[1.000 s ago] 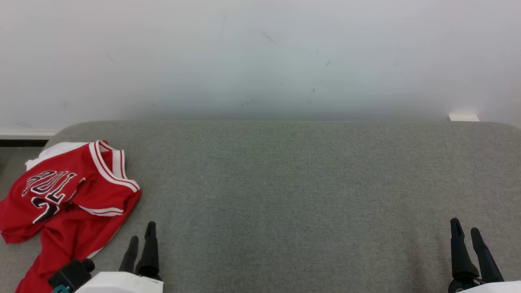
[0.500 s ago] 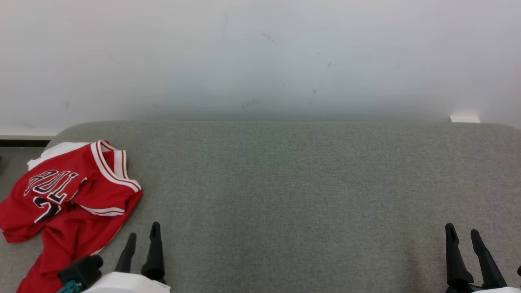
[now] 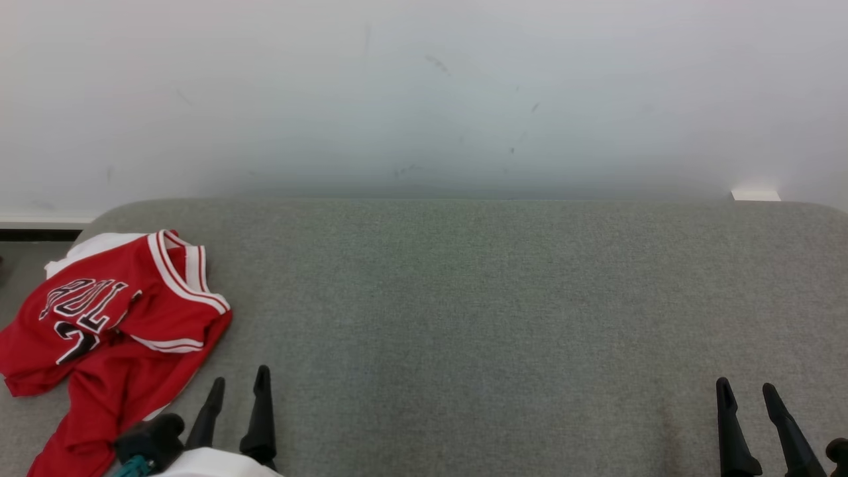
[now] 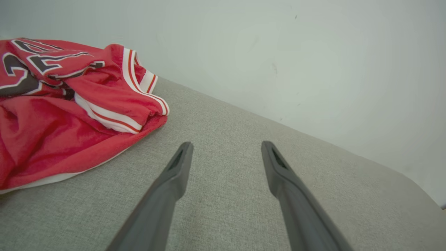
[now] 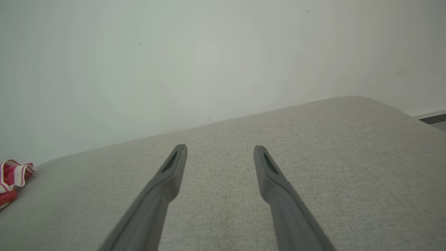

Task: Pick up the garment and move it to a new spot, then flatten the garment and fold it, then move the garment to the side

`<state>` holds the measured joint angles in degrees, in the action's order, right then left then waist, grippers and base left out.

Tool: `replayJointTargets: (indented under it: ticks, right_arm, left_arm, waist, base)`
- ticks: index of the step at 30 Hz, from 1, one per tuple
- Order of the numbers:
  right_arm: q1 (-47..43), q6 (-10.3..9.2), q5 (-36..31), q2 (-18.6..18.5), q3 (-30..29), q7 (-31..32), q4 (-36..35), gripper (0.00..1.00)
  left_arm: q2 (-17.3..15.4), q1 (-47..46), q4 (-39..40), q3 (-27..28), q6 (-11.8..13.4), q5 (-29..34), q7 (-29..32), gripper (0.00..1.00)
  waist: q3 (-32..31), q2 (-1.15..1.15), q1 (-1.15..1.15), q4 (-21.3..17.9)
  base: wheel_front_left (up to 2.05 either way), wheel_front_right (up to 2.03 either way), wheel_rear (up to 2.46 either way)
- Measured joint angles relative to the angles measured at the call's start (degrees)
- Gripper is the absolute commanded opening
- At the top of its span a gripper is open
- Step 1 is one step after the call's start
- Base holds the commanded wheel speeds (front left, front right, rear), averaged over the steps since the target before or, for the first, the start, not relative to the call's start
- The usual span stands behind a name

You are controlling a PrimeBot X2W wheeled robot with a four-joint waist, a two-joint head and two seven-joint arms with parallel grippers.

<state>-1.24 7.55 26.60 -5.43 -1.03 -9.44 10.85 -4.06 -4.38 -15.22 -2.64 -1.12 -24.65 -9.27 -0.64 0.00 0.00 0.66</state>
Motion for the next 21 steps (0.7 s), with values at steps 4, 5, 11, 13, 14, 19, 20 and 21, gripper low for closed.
replayJointTargets:
  ticks: [4, 5, 11, 13, 14, 19, 20, 21]
  right_arm:
    - [-0.09, 0.00, -2.38, -0.08, 0.11, -0.57, 0.27, 1.00]
    - [-0.12, 0.00, -2.81, -0.12, 0.13, -0.71, 0.35, 1.00]
    - [-0.38, 0.00, -6.09, -0.26, 0.14, -1.42, 0.69, 1.00]
    - [-0.49, 0.00, -6.99, -0.30, 0.13, -1.75, 0.79, 1.00]
    - [-0.57, 0.00, -7.34, -0.31, 0.13, -1.81, 0.86, 1.00]
    - [-0.65, 0.00, -9.14, -0.31, 0.18, -2.48, 1.26, 1.00]
    - [-0.65, 0.00, -9.48, -0.31, 0.22, -2.57, 1.32, 1.00]
    - [-0.65, 0.00, -9.55, -0.31, 0.27, -2.75, 1.43, 1.00]
  left_arm:
    - [-0.30, 0.05, -0.22, -0.55, 0.15, 2.72, -0.60, 1.00]
    - [-0.38, 0.08, -0.32, -0.81, 0.16, 3.34, -0.87, 1.00]
    - [-0.86, 0.27, -1.16, -1.45, 0.52, 6.68, -1.69, 1.00]
    - [-1.01, 0.31, -1.35, -1.60, 0.66, 7.53, -1.92, 1.00]
    - [-1.13, 0.32, -1.45, -1.65, 0.67, 7.98, -1.99, 1.00]
    - [-1.49, 0.37, -1.99, -2.07, 1.01, 10.58, -2.54, 1.00]
    - [-1.49, 0.37, -2.22, -2.07, 1.03, 10.80, -2.77, 1.00]
    - [-1.48, 0.37, -2.43, -2.12, 1.09, 11.09, -2.89, 1.00]
  waist:
    - [-0.02, 0.00, 0.00, -0.05]
    - [-0.03, 0.00, 0.00, -0.05]
    - [-0.13, 0.00, 0.00, -0.01]
    - [-0.17, 0.00, 0.00, 0.09]
    - [-0.19, 0.00, 0.00, 0.15]
    - [-0.20, 0.00, 0.00, 0.42]
    - [-0.21, 0.00, 0.00, 0.45]
    - [-0.22, 0.00, 0.00, 0.48]
  base:
    - [0.00, 0.00, 0.00]
    - [0.00, 0.00, 0.00]
    - [0.00, 0.00, 0.00]
    - [0.00, 0.00, 0.00]
    - [0.00, 0.00, 0.00]
    - [0.00, 0.00, 0.00]
    - [0.00, 0.00, 0.00]
    - [0.00, 0.00, 0.00]
